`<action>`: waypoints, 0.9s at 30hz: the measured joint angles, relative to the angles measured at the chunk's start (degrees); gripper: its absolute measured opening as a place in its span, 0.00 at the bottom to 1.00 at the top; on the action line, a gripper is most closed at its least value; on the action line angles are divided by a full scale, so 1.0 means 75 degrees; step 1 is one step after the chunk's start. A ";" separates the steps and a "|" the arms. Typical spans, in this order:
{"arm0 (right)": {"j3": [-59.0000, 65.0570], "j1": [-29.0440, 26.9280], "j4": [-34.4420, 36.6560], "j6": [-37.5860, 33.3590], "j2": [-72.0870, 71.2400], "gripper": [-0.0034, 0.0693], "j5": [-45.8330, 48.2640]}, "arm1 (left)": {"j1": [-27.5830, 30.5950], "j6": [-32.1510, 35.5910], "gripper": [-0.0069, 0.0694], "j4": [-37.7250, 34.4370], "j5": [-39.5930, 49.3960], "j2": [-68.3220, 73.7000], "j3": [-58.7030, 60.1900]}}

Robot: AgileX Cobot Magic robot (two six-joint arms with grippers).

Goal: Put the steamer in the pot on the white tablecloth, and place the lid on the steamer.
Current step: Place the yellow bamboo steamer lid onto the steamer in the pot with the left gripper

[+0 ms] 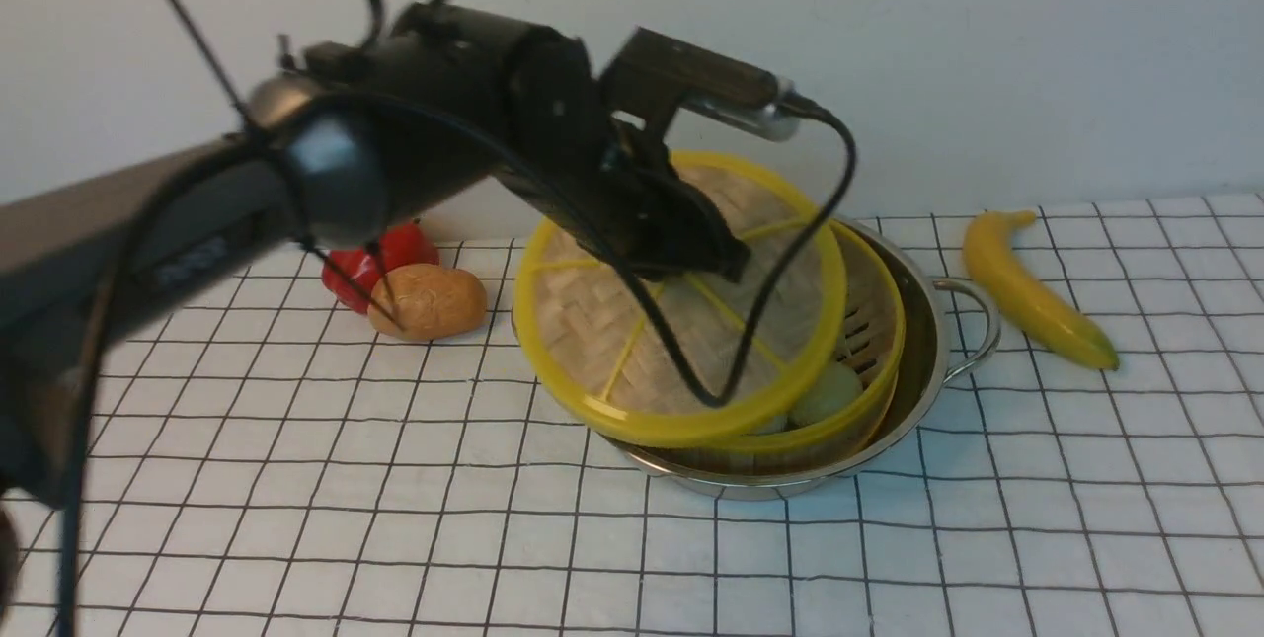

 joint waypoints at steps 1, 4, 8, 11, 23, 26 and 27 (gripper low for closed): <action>0.0000 0.0000 0.0000 0.0000 0.0000 0.49 0.0000 | -0.0086 0.0000 0.24 0.0000 0.0018 0.0185 -0.0165; 0.0000 0.0000 0.0000 0.0064 0.0000 0.49 0.0000 | -0.0250 0.0000 0.24 0.0090 0.0025 0.0513 -0.0525; 0.0000 0.0000 0.0000 0.0169 0.0000 0.49 0.0000 | -0.0473 0.0000 0.24 0.0424 0.0011 0.0817 -0.0998; 0.0000 0.0000 0.0000 0.0249 0.0000 0.49 0.0000 | -0.0541 -0.0023 0.24 0.0566 0.0011 0.0943 -0.1137; 0.0000 0.0000 0.0000 0.0330 0.0000 0.49 0.0000 | -0.0549 -0.0064 0.24 0.0660 0.0001 0.1106 -0.1146; 0.0000 0.0000 0.0000 0.0330 0.0000 0.49 0.0000 | -0.0549 -0.0072 0.24 0.0684 -0.0022 0.1152 -0.1161; 0.0000 0.0000 0.0000 0.0330 0.0000 0.49 0.0000 | -0.0549 -0.0072 0.24 0.0691 -0.0036 0.1176 -0.1179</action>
